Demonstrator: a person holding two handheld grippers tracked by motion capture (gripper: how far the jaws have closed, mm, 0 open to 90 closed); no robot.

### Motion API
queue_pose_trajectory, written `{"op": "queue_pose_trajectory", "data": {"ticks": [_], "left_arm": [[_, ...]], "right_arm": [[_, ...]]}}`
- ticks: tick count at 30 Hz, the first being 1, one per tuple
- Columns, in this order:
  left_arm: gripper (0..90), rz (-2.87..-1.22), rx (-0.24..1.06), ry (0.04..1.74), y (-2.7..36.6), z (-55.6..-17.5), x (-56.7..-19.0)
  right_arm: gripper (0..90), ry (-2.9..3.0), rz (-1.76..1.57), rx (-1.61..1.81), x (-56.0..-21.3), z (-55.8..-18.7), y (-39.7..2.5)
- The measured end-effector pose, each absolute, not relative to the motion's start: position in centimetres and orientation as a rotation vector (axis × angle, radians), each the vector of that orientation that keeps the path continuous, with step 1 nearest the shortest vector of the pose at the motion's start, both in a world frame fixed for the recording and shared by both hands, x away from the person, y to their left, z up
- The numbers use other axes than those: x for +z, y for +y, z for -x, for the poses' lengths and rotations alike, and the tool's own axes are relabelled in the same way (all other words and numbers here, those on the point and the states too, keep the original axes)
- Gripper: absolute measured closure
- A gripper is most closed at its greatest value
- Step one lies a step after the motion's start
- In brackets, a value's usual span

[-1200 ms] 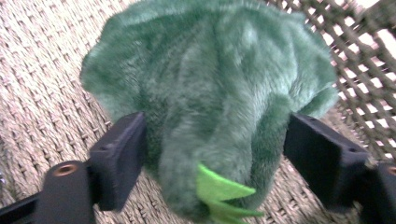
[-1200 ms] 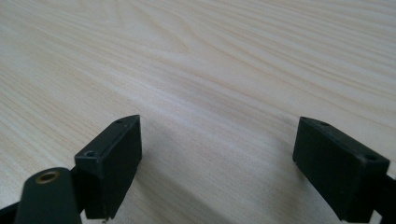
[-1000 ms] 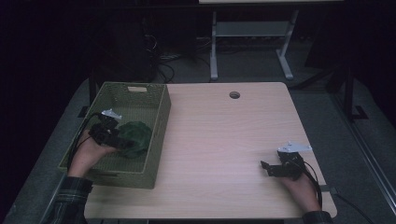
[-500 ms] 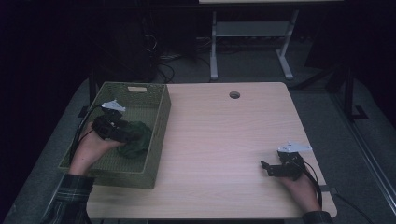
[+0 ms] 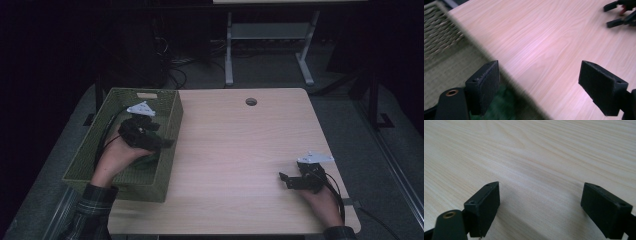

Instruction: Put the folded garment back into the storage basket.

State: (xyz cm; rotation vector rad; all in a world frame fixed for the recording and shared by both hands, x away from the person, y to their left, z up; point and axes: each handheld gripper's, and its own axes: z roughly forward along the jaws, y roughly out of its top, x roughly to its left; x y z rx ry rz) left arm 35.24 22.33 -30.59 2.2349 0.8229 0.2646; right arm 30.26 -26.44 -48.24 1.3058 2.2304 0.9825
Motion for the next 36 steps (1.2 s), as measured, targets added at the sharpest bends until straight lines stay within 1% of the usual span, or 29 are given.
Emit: {"op": "queue_pose_trajectory", "data": {"ticks": [11, 17, 28, 36], "left_arm": [[16.6, -2.216, 0.212, 0.736, 18.0, -35.1, -32.0], [16.5, -2.189, 0.228, 0.689, 15.9, -34.7, -33.2], [16.4, -2.175, 0.214, 0.642, 12.6, -33.4, -37.0], [16.4, -2.186, 0.205, 0.631, 11.3, -32.9, -40.3]], "right_arm": [[15.1, 2.230, -1.306, 0.983, -48.2, -30.3, -26.4], [15.1, 2.232, -1.306, 0.981, -48.2, -30.3, -26.4], [15.0, 2.231, -1.305, 0.983, -48.2, -30.3, -26.4], [15.0, 2.232, -1.304, 0.982, -48.2, -30.3, -26.4]]}}
